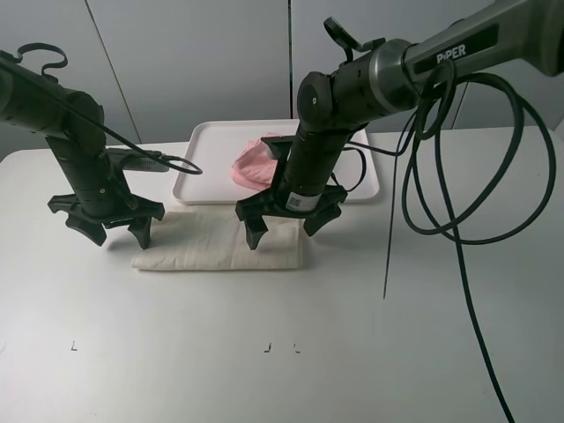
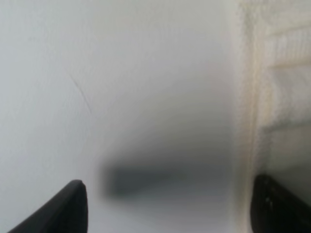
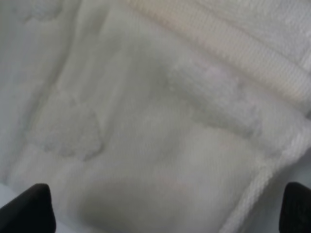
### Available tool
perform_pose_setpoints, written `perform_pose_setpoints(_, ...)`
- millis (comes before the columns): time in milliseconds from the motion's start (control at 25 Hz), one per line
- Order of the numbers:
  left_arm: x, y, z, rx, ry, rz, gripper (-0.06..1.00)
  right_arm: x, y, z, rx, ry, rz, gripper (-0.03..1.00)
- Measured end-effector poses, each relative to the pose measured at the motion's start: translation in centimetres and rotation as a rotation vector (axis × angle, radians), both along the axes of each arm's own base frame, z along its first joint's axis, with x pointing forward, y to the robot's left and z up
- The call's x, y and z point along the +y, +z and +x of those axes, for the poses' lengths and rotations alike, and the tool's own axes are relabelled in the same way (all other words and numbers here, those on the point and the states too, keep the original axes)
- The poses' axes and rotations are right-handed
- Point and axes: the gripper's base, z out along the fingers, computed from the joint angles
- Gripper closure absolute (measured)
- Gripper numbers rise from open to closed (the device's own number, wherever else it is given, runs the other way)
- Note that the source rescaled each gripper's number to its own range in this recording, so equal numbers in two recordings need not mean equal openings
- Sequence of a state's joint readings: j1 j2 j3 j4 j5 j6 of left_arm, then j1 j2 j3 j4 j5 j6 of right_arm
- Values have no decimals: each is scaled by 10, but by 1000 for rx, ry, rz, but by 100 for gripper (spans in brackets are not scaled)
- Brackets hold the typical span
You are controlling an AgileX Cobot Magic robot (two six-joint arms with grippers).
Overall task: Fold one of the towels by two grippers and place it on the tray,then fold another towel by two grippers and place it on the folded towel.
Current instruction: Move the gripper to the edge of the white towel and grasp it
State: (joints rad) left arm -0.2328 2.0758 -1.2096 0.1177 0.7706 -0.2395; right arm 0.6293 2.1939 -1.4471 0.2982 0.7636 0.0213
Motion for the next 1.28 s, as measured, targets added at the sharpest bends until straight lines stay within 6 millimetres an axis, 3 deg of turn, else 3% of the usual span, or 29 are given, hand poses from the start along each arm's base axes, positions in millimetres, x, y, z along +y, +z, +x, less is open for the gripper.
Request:
perform_pose_setpoints(840,0,0,0,0,-4,0,7,2,-14,0,36,-22,1,-1)
perform_pose_setpoints(960,0,0,0,0,-4,0,7,2,-17,-1,43,-22,-4,22)
perform_pose_setpoints(1200,0,0,0,0,-11,0,7,3,-22,1,31,-24,8,90)
perform_pose_setpoints(1280,0,0,0,-1,-16,-1,7,4,-21,1,29,-21,16,93)
